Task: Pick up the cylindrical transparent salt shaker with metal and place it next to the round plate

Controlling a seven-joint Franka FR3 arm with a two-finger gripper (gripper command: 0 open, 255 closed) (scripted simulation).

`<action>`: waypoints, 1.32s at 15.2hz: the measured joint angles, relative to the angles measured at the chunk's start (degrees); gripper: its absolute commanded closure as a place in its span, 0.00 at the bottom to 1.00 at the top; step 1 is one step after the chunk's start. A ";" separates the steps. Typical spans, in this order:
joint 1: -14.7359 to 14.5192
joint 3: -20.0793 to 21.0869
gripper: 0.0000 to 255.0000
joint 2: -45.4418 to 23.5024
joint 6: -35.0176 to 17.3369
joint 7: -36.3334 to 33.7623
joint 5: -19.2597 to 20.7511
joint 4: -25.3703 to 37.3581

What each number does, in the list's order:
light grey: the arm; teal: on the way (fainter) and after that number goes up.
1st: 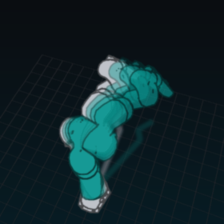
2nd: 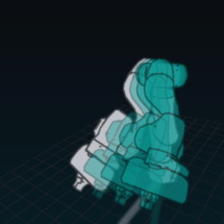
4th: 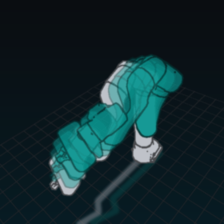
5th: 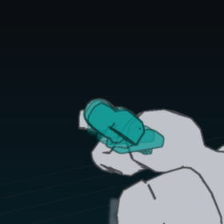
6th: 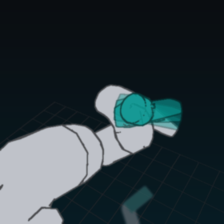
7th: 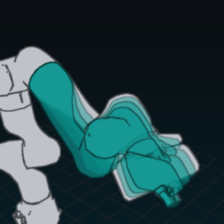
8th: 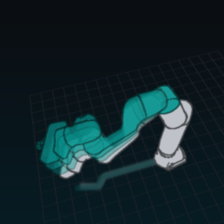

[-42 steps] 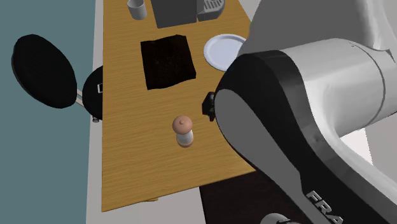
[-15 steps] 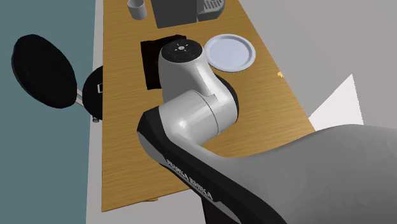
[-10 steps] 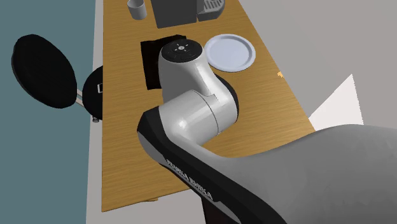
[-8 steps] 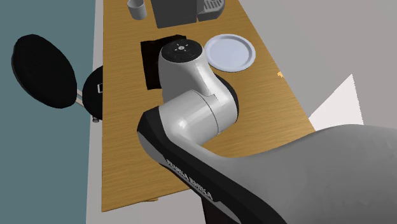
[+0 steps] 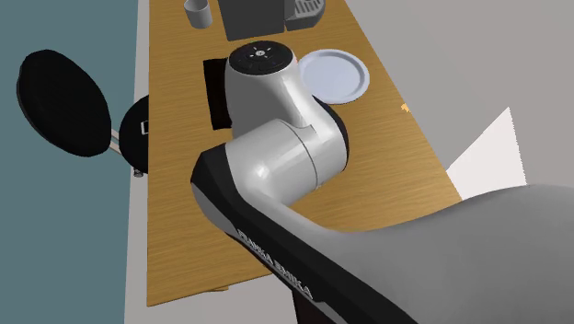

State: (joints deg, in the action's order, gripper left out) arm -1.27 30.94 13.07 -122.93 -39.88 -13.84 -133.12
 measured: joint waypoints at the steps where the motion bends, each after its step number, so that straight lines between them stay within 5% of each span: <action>1: -0.04 -0.08 1.00 0.35 0.61 0.00 -0.09 0.29; 20: 0.31 -2.41 1.00 4.50 15.63 -0.20 -0.10 11.35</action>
State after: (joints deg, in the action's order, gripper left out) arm -0.96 28.53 17.57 -107.30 -40.08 -13.93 -121.77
